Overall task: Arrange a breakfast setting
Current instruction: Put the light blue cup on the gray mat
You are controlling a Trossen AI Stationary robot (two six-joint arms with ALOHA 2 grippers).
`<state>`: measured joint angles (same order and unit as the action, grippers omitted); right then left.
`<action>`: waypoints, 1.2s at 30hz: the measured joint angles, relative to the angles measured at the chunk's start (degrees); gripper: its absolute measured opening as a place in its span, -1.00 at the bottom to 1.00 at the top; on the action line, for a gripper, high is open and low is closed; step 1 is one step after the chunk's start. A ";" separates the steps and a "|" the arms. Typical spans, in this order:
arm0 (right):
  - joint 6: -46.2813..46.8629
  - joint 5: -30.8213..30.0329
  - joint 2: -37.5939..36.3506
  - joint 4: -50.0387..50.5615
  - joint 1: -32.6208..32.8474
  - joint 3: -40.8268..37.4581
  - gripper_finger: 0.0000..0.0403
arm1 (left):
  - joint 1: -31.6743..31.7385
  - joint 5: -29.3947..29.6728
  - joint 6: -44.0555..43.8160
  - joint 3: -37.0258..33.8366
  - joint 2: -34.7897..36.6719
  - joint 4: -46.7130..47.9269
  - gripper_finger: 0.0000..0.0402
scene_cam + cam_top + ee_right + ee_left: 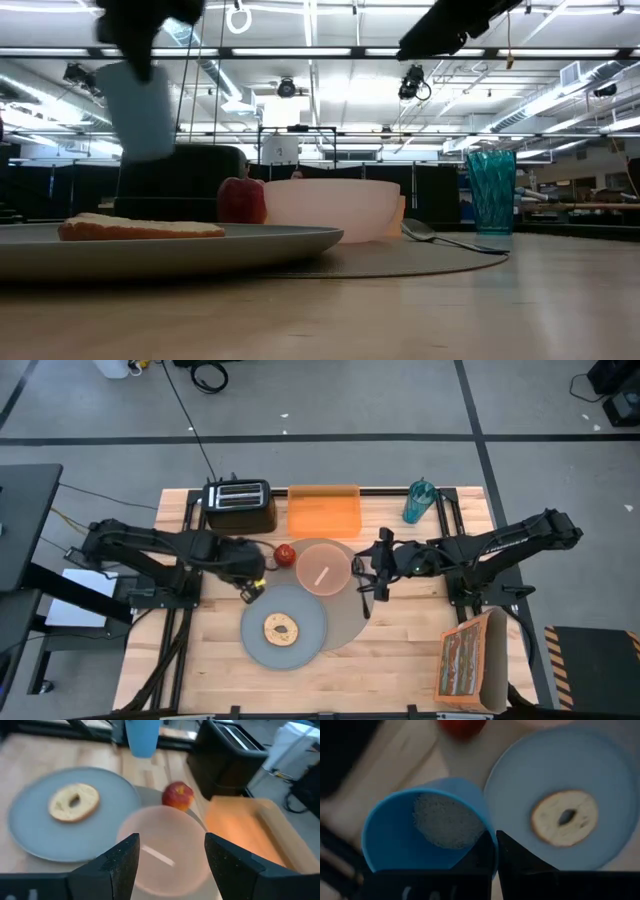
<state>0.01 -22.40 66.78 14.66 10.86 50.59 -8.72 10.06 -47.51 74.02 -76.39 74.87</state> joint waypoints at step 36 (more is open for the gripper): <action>21.94 1.51 -3.34 24.06 5.26 -3.87 0.18 | 24.81 -5.88 66.32 60.57 -54.26 -1.84 -0.94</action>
<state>21.96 -20.88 63.44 38.72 16.12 46.72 16.09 4.18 18.81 134.59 -130.65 73.03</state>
